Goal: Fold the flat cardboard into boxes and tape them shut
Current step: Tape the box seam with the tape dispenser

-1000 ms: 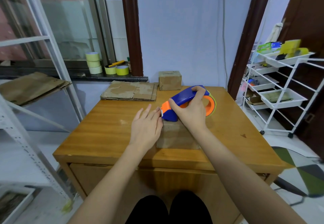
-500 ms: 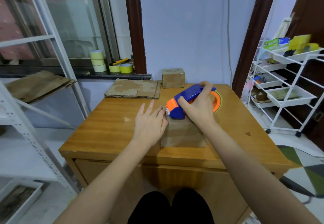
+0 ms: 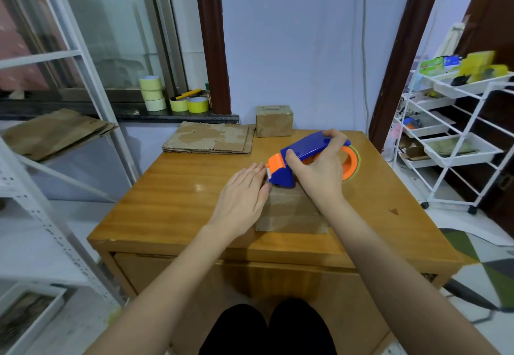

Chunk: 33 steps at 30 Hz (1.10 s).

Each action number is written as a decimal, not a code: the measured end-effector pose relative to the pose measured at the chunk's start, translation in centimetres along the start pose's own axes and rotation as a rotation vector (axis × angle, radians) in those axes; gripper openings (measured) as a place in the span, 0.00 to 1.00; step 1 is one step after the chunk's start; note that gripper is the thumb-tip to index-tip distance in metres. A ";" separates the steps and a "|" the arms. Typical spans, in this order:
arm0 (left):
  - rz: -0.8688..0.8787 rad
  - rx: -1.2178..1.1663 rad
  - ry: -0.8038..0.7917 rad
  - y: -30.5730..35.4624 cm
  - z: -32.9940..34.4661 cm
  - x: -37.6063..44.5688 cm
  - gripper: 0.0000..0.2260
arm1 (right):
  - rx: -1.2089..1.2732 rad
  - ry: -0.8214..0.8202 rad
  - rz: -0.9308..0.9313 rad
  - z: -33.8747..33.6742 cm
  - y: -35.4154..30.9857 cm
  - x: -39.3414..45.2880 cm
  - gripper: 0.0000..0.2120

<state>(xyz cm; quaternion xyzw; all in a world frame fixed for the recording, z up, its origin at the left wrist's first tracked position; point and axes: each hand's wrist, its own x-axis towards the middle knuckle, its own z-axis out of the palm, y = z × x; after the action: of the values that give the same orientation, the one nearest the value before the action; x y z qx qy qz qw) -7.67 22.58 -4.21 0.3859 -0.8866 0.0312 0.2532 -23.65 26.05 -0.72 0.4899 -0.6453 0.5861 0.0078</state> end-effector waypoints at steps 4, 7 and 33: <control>0.010 -0.019 -0.004 0.0 0.1 0.0 0.25 | 0.002 0.009 0.009 0.1 0.0 0.1 0.32; 0.017 -0.029 0.007 0.1 0.0 0.5 0.24 | -0.006 0.014 -0.001 0.2 0.0 0.1 0.33; 0.011 0.233 0.066 0.6 0.9 0.3 0.20 | -0.152 -0.030 -0.040 -4.1 1.3 2.9 0.34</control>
<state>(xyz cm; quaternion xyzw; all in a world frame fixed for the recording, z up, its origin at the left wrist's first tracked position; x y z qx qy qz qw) -8.62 22.60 -4.73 0.4066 -0.8703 0.1479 0.2354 -28.30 27.20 1.33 0.5095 -0.6780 0.5277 0.0473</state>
